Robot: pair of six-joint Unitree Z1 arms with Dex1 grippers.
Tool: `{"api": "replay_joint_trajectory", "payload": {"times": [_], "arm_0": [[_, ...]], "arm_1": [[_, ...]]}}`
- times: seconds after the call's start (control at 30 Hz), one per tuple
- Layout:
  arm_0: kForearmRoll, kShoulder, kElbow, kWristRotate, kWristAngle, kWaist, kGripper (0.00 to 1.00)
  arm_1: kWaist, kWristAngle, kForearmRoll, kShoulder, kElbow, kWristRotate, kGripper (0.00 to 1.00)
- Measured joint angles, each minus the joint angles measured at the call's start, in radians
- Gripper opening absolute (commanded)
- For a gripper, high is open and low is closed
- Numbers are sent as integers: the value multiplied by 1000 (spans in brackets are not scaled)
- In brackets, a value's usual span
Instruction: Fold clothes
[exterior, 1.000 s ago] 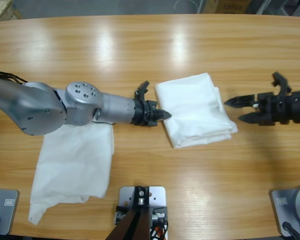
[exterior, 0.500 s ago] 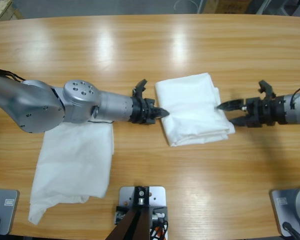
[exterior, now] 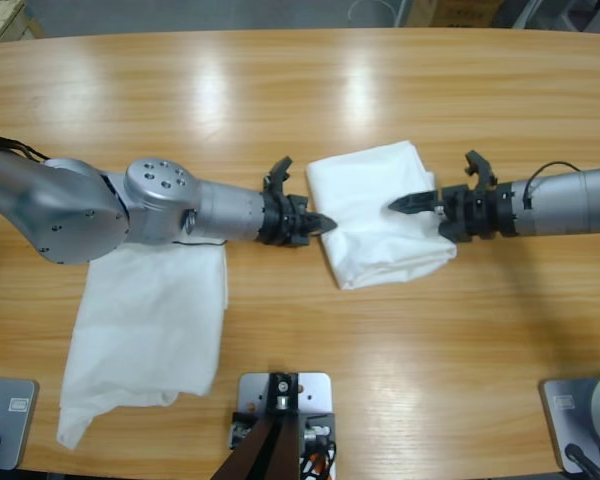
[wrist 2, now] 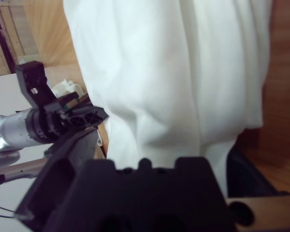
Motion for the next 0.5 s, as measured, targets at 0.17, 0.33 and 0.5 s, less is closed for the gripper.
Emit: {"api": "replay_joint_trajectory", "payload": {"times": [0.17,0.33,0.5], "arm_0": [[0,0,0,0,0,2,0],[0,-1,1,0,0,5,0],[0,-1,2,0,0,7,0]], "arm_1": [[2,1,-57,37,28,6,9],[40,28,-174,105,47,6,0],[65,34,-235,117,65,26,0]]}}
